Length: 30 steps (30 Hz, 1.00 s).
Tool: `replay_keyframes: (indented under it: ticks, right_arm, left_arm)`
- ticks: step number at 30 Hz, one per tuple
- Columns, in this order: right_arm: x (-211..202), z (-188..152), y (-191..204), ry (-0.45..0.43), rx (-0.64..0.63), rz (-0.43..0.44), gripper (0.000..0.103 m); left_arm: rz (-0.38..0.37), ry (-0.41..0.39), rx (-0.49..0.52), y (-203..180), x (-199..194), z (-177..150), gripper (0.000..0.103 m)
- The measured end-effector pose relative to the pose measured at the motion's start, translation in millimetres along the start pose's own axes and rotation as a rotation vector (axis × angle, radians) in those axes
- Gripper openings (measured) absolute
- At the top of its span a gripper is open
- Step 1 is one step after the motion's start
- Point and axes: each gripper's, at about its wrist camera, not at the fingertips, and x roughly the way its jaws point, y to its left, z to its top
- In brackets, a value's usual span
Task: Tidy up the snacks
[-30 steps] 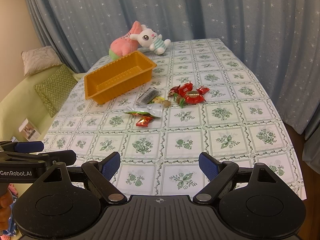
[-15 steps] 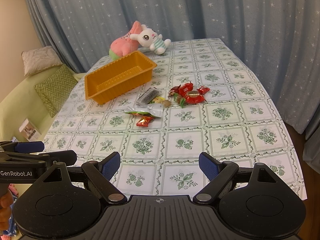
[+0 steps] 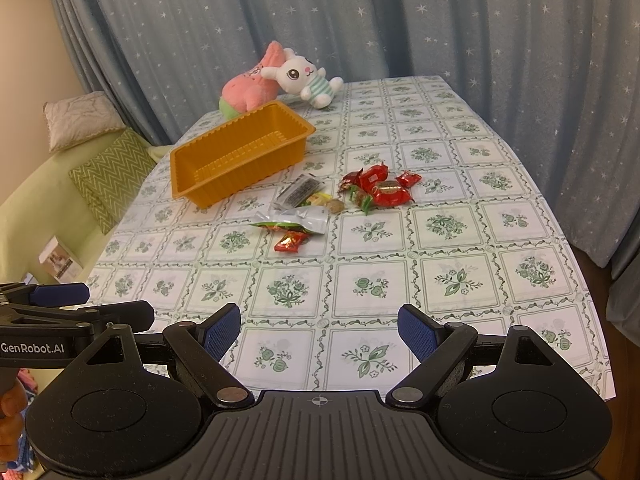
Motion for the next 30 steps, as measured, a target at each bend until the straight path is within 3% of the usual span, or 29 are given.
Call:
replay_keyframes:
  ticks: [30]
  right_arm:
    - [18, 0, -13, 0.022, 0.025, -0.004, 0.085]
  left_arm:
    - [-0.023, -0.010, 0.020, 0, 17, 3, 0.099]
